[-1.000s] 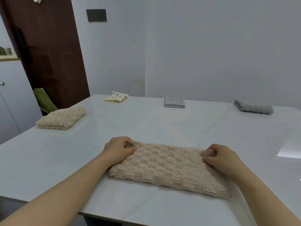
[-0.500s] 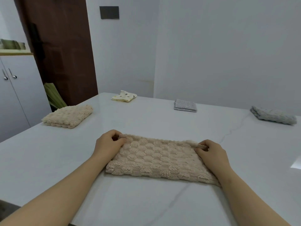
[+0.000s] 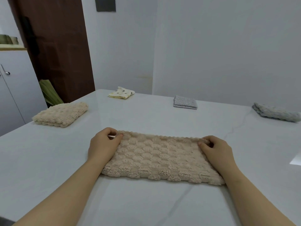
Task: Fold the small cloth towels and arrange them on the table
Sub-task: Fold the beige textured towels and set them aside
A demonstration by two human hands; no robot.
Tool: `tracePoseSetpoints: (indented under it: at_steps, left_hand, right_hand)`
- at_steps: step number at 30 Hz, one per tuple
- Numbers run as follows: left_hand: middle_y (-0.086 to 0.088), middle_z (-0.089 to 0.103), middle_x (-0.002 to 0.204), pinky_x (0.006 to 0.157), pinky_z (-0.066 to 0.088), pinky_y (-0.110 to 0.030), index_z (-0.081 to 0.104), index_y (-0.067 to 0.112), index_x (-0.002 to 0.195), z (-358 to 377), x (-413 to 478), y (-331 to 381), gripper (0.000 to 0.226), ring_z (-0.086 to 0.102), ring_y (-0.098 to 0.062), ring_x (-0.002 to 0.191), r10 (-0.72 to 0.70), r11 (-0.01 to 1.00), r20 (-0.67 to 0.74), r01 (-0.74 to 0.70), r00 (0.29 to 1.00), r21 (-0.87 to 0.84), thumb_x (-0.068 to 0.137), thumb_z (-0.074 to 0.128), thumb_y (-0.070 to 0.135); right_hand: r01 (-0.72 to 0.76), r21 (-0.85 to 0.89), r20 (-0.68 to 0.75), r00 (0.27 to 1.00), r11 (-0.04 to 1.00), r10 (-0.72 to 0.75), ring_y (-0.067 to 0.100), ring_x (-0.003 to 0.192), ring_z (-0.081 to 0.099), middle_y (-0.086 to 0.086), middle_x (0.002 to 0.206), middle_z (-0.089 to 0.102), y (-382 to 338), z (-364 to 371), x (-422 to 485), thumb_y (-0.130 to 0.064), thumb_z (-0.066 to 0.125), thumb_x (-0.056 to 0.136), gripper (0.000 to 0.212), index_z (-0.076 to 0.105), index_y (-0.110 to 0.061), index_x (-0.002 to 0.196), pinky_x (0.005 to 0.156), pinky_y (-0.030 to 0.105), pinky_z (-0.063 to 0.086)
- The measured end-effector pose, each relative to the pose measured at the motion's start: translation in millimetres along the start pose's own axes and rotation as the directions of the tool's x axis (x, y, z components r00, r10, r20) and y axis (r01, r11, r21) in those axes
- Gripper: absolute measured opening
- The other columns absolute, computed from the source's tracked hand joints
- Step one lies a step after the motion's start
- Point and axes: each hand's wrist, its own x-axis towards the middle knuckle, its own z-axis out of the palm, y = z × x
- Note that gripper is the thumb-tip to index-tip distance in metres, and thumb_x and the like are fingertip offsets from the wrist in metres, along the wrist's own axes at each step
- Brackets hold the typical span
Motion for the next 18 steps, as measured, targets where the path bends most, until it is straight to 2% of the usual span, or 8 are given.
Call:
tracePoseSetpoints:
  at_steps: [3,6,8,10,12,14,16,18]
  left_hand:
    - [0.0,0.065,0.096,0.073,0.041,-0.029,0.062,0.023,0.089,5,2,-4,0.006,0.055,-0.02,0.092,0.026,0.983,0.032,-0.031,0.999,0.179,0.083,0.06,0.026]
    - [-0.005,0.058,0.119,0.091,0.039,-0.034,0.057,0.02,0.116,9,2,-3,0.034,0.044,-0.028,0.116,0.032,0.904,0.099,-0.071,0.995,0.421,0.086,0.051,0.034]
    - [-0.006,0.051,0.127,0.096,0.035,-0.035,0.052,0.021,0.123,9,1,1,0.041,0.038,-0.029,0.121,-0.018,0.824,0.156,-0.073,0.988,0.562,0.088,0.046,0.041]
    - [-0.004,0.053,0.121,0.093,0.036,-0.035,0.054,0.024,0.113,8,1,3,0.031,0.041,-0.027,0.117,-0.017,0.814,0.189,-0.096,0.982,0.573,0.089,0.045,0.042]
    - [0.001,0.058,0.101,0.082,0.037,-0.034,0.052,0.027,0.09,5,-1,3,0.011,0.05,-0.024,0.103,0.033,0.881,0.191,-0.119,0.981,0.459,0.089,0.049,0.037]
    - [0.004,0.057,0.081,0.067,0.037,-0.032,0.046,0.028,0.078,1,-5,2,0.013,0.053,-0.021,0.081,0.065,0.968,0.182,-0.106,0.981,0.227,0.089,0.052,0.03]
    - [0.003,0.057,0.076,0.058,0.036,-0.029,0.046,0.031,0.081,-3,-10,2,0.014,0.049,-0.018,0.063,0.088,0.996,0.161,-0.088,0.983,-0.009,0.09,0.054,0.024]
    - [-0.002,0.06,0.075,0.058,0.04,-0.03,0.051,0.036,0.089,-8,-12,3,0.017,0.048,-0.019,0.058,0.091,0.982,0.172,-0.059,0.981,-0.181,0.09,0.055,0.02]
  right_hand:
    - [-0.002,-0.215,0.03,0.999,0.977,0.009,0.025,0.097,0.055,0.002,0.094,0.067,3,8,5,-0.026,0.053,0.088,0.014,0.064,-0.02,0.092,0.072,0.029,0.038]
    - [-0.062,-0.425,0.041,0.995,0.903,0.088,0.03,0.113,0.045,0.005,0.118,0.059,1,9,7,-0.04,0.047,0.089,0.036,0.057,-0.021,0.118,0.089,0.035,0.036]
    - [-0.073,-0.494,0.08,0.988,0.866,0.129,0.03,0.113,0.044,0.007,0.118,0.057,0,7,8,-0.043,0.047,0.087,0.04,0.056,-0.019,0.117,0.091,0.036,0.035]
    - [-0.063,-0.483,0.124,0.983,0.873,0.139,0.029,0.109,0.046,0.005,0.106,0.06,0,6,9,-0.041,0.05,0.086,0.032,0.059,-0.018,0.107,0.086,0.035,0.036]
    - [-0.035,-0.367,0.148,0.984,0.929,0.096,0.027,0.1,0.051,0.001,0.09,0.059,1,4,9,-0.034,0.053,0.087,0.012,0.057,-0.022,0.089,0.079,0.033,0.036]
    - [-0.02,-0.117,0.158,0.987,0.993,0.039,0.023,0.081,0.054,-0.001,0.077,0.057,1,3,8,-0.022,0.056,0.087,0.014,0.048,-0.024,0.076,0.067,0.03,0.038]
    - [-0.027,0.127,0.135,0.991,0.992,0.009,0.018,0.066,0.05,0.001,0.072,0.057,1,1,6,-0.016,0.056,0.088,0.018,0.045,-0.024,0.076,0.058,0.029,0.037]
    - [-0.027,0.288,0.122,0.992,0.957,-0.009,0.017,0.064,0.051,0.001,0.079,0.063,-2,0,4,-0.011,0.054,0.088,0.019,0.048,-0.029,0.082,0.061,0.03,0.041]
